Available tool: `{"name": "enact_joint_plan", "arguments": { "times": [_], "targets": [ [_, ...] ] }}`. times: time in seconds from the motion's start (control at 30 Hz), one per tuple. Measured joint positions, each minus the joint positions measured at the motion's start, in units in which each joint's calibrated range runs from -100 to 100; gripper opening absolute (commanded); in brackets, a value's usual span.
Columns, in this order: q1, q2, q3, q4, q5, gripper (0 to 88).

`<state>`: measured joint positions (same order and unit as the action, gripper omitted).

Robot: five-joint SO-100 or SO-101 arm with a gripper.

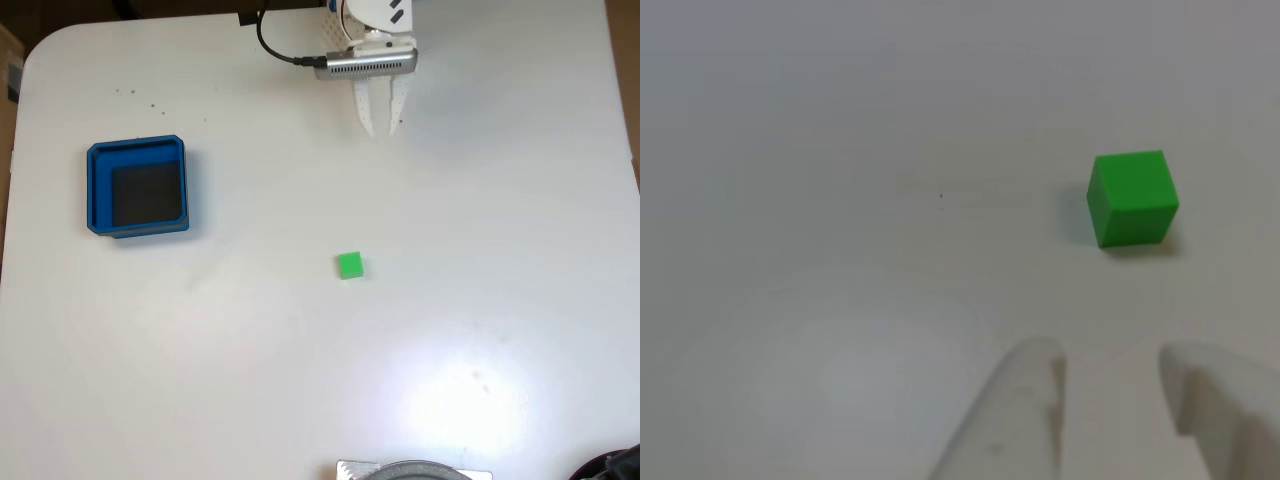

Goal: Pick up green cube and drop it in the blue box

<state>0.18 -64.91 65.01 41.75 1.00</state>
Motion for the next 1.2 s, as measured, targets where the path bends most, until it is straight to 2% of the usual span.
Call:
{"name": "enact_joint_plan", "arguments": {
  "times": [0.8, 1.03, 1.2],
  "targets": [
    [5.69, 55.14, -45.01, 0.0, 0.0, 2.5],
    [9.6, 66.58, -60.76, 0.0, -0.1, 2.5],
    [10.17, 72.6, -63.53, 0.17, 0.1, 2.5]
  ]
}}
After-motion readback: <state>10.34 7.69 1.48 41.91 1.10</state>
